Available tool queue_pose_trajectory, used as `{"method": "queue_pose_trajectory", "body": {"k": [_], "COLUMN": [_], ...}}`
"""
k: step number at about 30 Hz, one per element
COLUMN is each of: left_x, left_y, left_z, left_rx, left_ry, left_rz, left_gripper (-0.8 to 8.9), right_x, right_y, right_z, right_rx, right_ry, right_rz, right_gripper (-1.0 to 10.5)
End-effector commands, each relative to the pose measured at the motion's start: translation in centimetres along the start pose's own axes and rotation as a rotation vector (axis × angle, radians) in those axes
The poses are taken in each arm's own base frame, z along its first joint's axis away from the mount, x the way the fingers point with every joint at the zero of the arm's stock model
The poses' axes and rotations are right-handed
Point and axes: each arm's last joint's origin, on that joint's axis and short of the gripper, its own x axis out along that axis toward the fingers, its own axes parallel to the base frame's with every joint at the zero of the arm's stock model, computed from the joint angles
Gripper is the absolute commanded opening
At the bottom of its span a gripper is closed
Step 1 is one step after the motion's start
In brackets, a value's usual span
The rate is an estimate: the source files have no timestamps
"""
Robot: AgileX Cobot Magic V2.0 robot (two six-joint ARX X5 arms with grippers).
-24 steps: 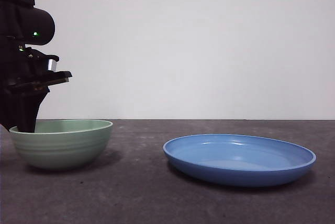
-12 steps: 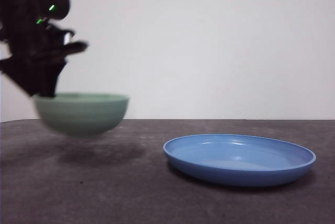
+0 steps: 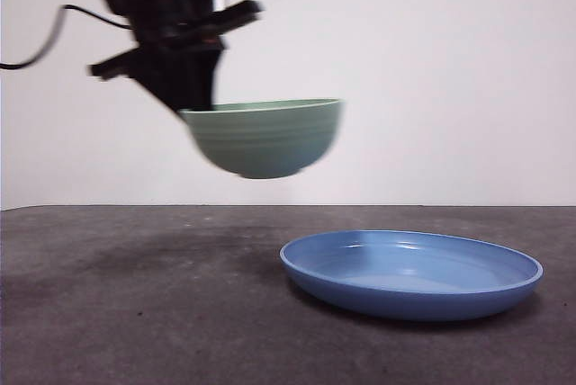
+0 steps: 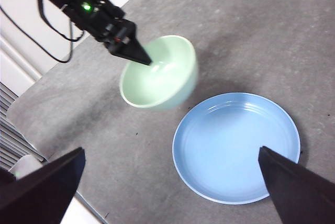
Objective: Place the green bowl on the blue plate
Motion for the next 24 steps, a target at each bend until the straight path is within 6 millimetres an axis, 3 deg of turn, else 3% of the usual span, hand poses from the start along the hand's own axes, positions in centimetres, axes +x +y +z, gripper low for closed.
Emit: {"method": "queue_pose_trajectory", "body": {"k": [1, 6, 11, 17, 24], "left_x": [1.5, 4.3, 7.1, 10.0, 11.8], "left_y": [-2.1, -5.8, -8.2, -9.1, -8.9], "left_z": [1.3, 2.8, 3.9, 4.3, 4.0], "left_rx": [0.011, 0.085, 0.126, 0.137, 0.135], "left_ry": [0.015, 0.071, 0.117, 0.152, 0.189], "left_rz": [-0.018, -0.039, -0.045, -0.041, -0.028], "left_gripper": [0.09, 0.09, 0.09, 0.09, 0.09], "right_x": [-0.2, -0.2, -0.2, -0.2, -0.2], "right_y": [0.2, 0.2, 0.2, 0.2, 0.2], "right_z": [0.4, 0.4, 0.4, 0.4, 0.4], "right_rx": [-0.001, -0.001, -0.001, -0.001, -0.001], "right_ry": [-0.014, -0.014, -0.014, -0.014, -0.014], "right_rz": [0.007, 0.007, 0.003, 0.003, 0.003], "right_gripper": [6.5, 6.5, 6.5, 6.5, 6.5]}}
